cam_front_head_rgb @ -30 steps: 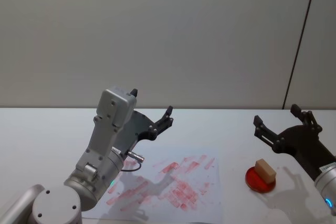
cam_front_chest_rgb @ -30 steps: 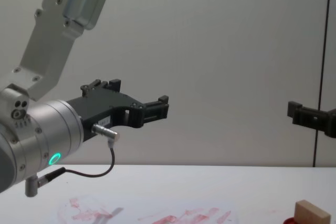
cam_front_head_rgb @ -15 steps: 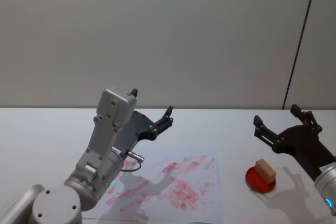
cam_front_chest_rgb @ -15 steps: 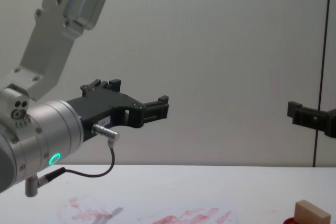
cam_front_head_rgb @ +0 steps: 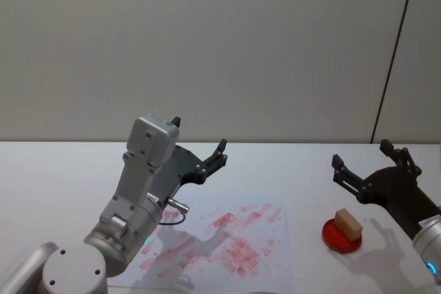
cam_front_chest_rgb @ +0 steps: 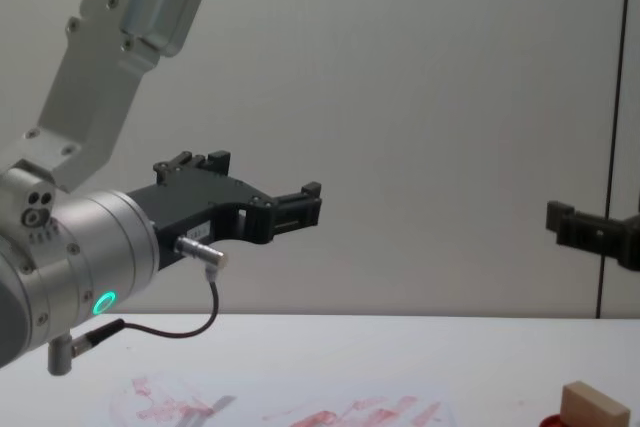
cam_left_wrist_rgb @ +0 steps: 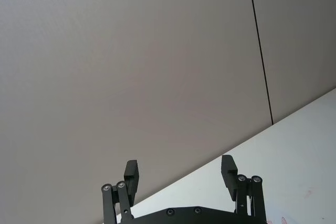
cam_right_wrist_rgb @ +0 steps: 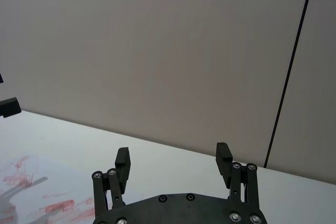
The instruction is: Use the one hand to pick up the stamp and affix it onto the A4 paper.
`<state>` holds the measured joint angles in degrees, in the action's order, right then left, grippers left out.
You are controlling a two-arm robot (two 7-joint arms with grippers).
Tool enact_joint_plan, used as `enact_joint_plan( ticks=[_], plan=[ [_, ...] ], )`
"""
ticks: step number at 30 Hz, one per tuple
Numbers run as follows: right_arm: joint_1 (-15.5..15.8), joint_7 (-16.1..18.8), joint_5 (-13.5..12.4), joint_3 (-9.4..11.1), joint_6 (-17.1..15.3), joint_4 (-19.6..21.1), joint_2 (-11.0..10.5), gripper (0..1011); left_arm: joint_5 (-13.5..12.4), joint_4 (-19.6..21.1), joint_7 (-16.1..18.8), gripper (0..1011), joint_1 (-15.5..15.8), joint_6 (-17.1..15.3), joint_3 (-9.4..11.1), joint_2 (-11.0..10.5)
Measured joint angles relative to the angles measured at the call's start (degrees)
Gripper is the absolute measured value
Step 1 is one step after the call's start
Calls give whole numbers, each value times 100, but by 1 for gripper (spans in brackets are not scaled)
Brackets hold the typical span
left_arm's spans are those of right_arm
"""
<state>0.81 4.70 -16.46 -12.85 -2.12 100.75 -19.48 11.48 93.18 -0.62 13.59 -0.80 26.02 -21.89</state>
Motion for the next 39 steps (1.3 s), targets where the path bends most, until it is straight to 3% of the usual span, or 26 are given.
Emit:
enact_joint_plan(
  ticks=[21,39],
  plan=[
    [156,221,256,-52,-227,-377,-75,1001,0,0,0,1003,0,0,0,0],
    [45,266,397,-113,-507,-814,62,1001,0,0,-1,1002,0,0,0,0]
  ],
)
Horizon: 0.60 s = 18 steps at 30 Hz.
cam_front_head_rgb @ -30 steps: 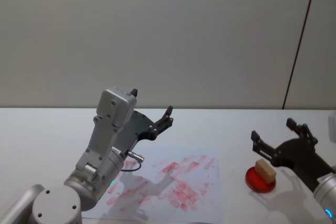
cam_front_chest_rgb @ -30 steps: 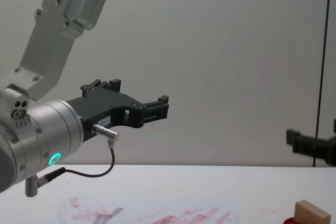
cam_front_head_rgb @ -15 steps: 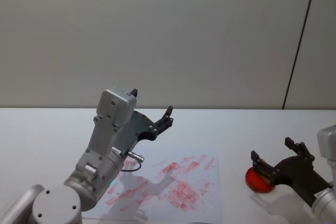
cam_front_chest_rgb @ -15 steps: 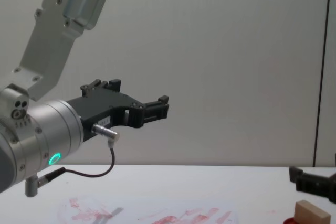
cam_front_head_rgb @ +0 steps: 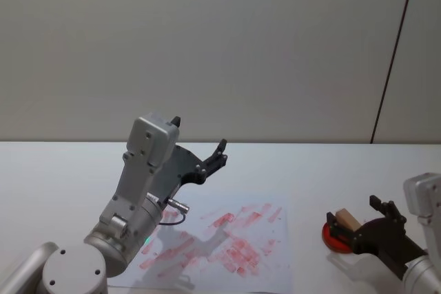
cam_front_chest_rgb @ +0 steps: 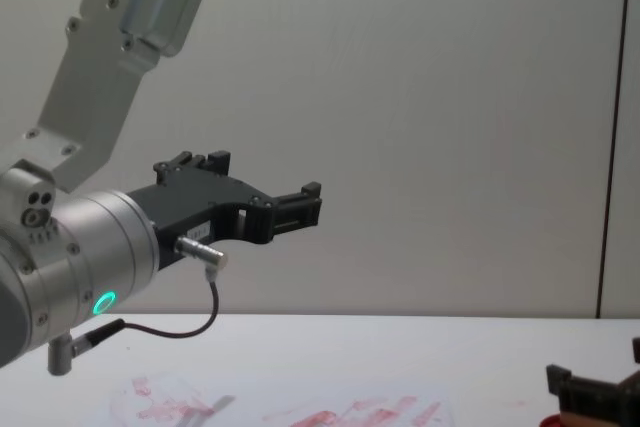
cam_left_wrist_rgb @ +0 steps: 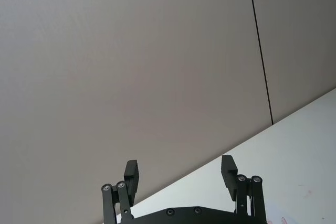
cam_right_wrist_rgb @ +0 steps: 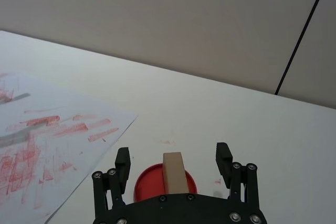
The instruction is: Use the one hand to pick up the stamp and affix it onto the A4 paper.
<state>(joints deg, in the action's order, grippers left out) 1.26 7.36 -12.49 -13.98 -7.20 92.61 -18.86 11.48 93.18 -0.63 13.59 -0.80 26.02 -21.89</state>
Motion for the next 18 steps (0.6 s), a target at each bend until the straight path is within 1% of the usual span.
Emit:
enact_joint_plan(
  ticks=[11,12,14,15,16,18],
  plan=[
    [-107,102,32,-19,-94,-242,77,999,0,0,0,1002,0,0,0,0],
    [-117,120,35,-20,-102,-264,84,966,0,0,0,1002,0,0,0,0],
    [-128,135,37,-21,-108,-290,89,941,0,0,0,1002,0,0,0,0],
    [-137,149,40,-21,-112,-311,93,902,0,0,0,1003,0,0,0,0],
    [-142,156,40,-21,-114,-323,96,902,0,0,0,1002,0,0,0,0],
    [-151,167,41,-21,-115,-345,100,817,0,0,0,1003,0,0,0,0]
  ],
)
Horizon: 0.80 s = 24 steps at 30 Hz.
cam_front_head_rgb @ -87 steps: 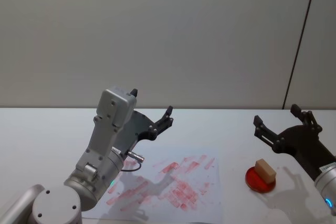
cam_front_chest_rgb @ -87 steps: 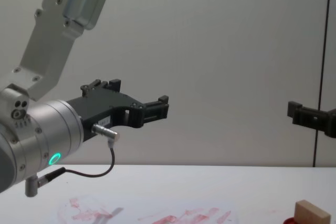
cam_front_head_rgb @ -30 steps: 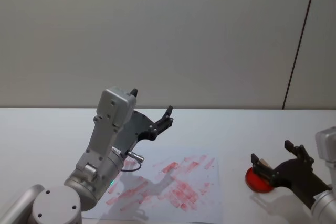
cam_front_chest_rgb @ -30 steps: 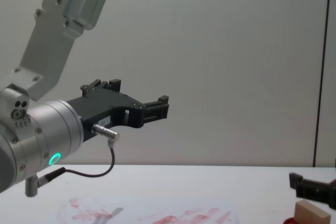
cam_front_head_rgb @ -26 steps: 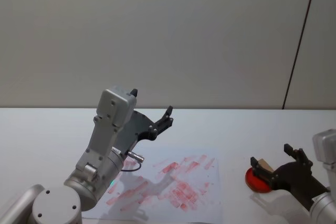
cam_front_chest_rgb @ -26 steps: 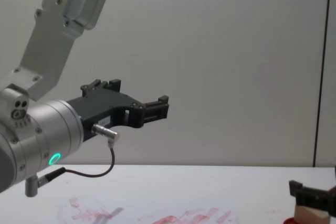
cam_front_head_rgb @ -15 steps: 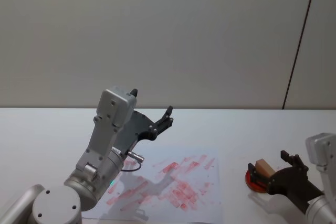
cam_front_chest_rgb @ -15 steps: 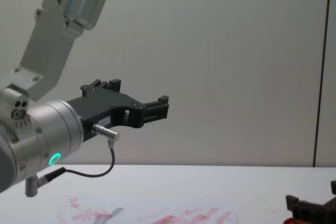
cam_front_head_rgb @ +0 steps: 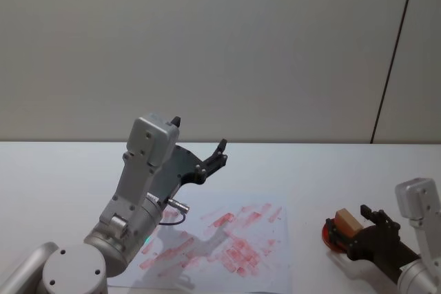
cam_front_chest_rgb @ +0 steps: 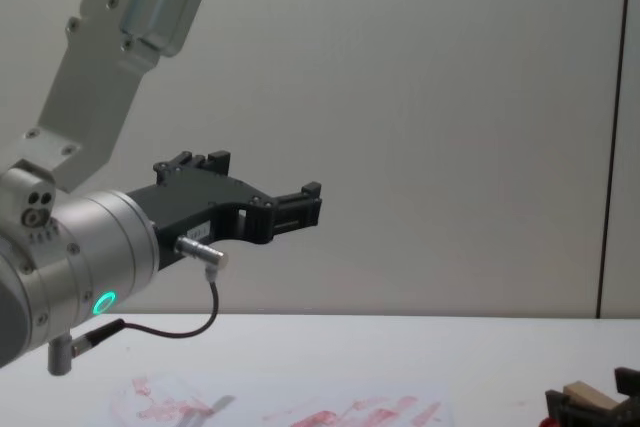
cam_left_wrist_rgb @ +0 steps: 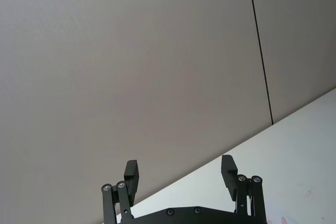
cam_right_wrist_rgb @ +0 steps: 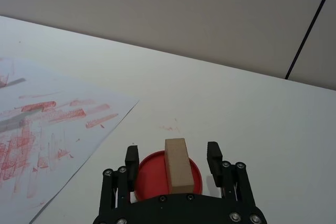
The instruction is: Use the one hand to pick up the stamp and affix it onto the A4 paper.
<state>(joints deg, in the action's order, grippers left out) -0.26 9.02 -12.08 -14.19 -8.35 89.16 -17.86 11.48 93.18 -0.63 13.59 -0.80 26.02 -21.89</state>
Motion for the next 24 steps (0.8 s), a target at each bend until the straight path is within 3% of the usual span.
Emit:
enact_joint_plan(
  ticks=[11,13,19,24],
  plan=[
    [-68,31,-1,23,-3,-156,26,534,0,0,0,1002,0,0,0,0],
    [-87,38,-7,29,1,-193,34,407,0,0,1,1002,0,0,0,0],
    [-108,53,-40,42,32,-245,45,248,0,0,1,1003,0,0,0,0],
    [-116,82,-87,52,105,-260,52,223,0,0,1,1003,0,0,0,0]
  ],
)
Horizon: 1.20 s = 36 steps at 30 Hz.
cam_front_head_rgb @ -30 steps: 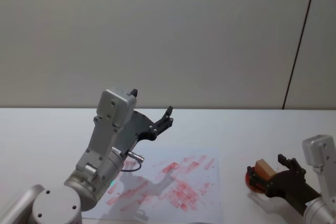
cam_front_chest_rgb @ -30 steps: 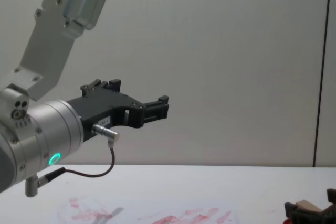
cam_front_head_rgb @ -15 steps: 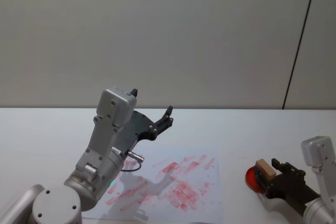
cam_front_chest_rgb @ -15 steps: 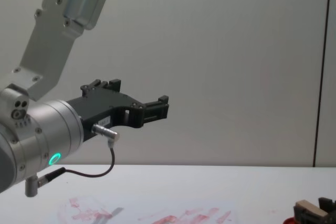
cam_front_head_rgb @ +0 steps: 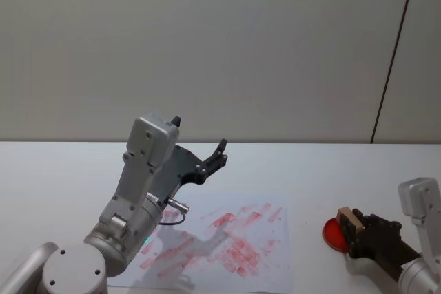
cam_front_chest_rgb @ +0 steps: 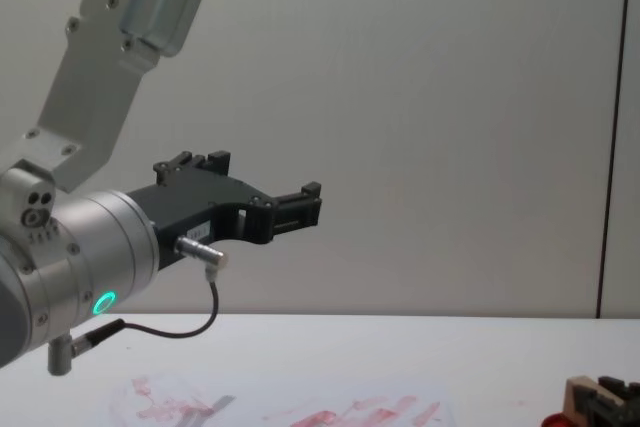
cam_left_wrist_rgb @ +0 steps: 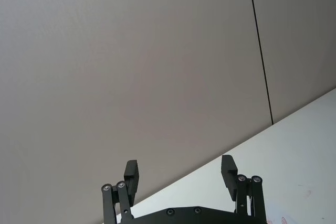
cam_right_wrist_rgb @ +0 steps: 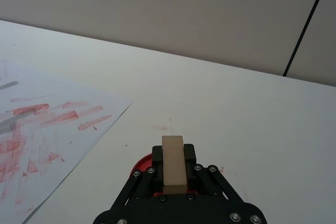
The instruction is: Use the one hand to pick up the stamp and affix it onto the A4 paper.
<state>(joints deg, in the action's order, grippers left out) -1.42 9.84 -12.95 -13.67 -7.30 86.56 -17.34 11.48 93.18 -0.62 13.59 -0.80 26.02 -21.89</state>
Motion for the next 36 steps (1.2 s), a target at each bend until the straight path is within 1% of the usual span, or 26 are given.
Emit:
enact_joint_plan(
  ticks=[3,9,13,17,20,22,27,28,33,34,36],
  plan=[
    [0,18,-11,2,50,1,1,223,0,0,0,1002,0,0,0,0],
    [23,104,-12,-6,252,98,5,223,0,0,0,1002,0,0,0,0],
    [37,229,48,-47,408,250,27,223,0,0,0,1003,0,0,0,0],
    [26,346,122,-112,462,377,85,223,0,0,0,1002,0,0,0,0],
    [1,412,169,-161,462,439,135,223,0,0,0,1002,0,0,0,0],
    [-57,499,244,-243,426,494,234,223,0,0,0,1002,0,0,0,0],
    [-157,592,354,-349,329,490,381,223,0,0,0,1002,0,0,0,0],
    [-205,616,387,-391,294,456,441,223,0,0,0,1002,0,0,0,0],
    [-358,659,483,-485,156,295,614,224,0,0,0,1003,0,0,0,0],
    [-358,659,483,-485,156,295,614,223,0,0,0,1003,0,0,0,0],
    [-440,661,520,-521,97,184,694,223,0,0,0,1002,0,0,0,0]
  ],
)
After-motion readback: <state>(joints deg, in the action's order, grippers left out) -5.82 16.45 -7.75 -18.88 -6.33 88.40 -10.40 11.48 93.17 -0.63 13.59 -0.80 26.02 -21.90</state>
